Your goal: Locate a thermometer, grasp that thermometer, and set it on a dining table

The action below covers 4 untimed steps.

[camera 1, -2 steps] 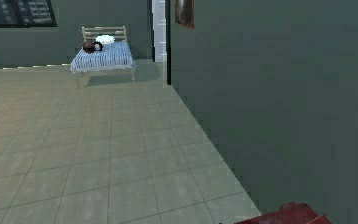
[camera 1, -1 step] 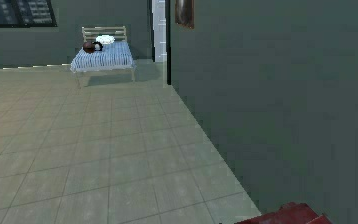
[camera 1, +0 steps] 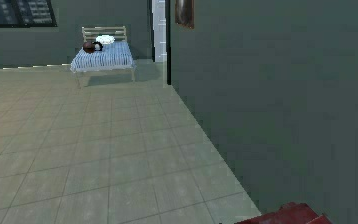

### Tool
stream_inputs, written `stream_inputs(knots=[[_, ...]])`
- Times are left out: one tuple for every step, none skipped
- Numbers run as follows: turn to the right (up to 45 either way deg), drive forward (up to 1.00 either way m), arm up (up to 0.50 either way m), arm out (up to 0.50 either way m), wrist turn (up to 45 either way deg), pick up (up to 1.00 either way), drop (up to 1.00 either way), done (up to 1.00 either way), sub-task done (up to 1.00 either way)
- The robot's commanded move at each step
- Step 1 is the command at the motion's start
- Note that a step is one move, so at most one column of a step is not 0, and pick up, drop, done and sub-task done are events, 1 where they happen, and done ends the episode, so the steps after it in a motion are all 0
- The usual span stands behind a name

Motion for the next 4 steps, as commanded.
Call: stream_inputs(knots=[[0.0,0.00,-0.30,0.00,0.0,0.00,0.00,0.00,0.00],[0.0,0.00,0.00,0.00,0.0,1.00,0.00,0.00,0.00],[0.0,0.00,0.10,0.00,0.0,0.00,0.00,0.00,0.00],[0.0,0.00,0.40,0.00,0.0,0.00,0.00,0.00,0.00]])
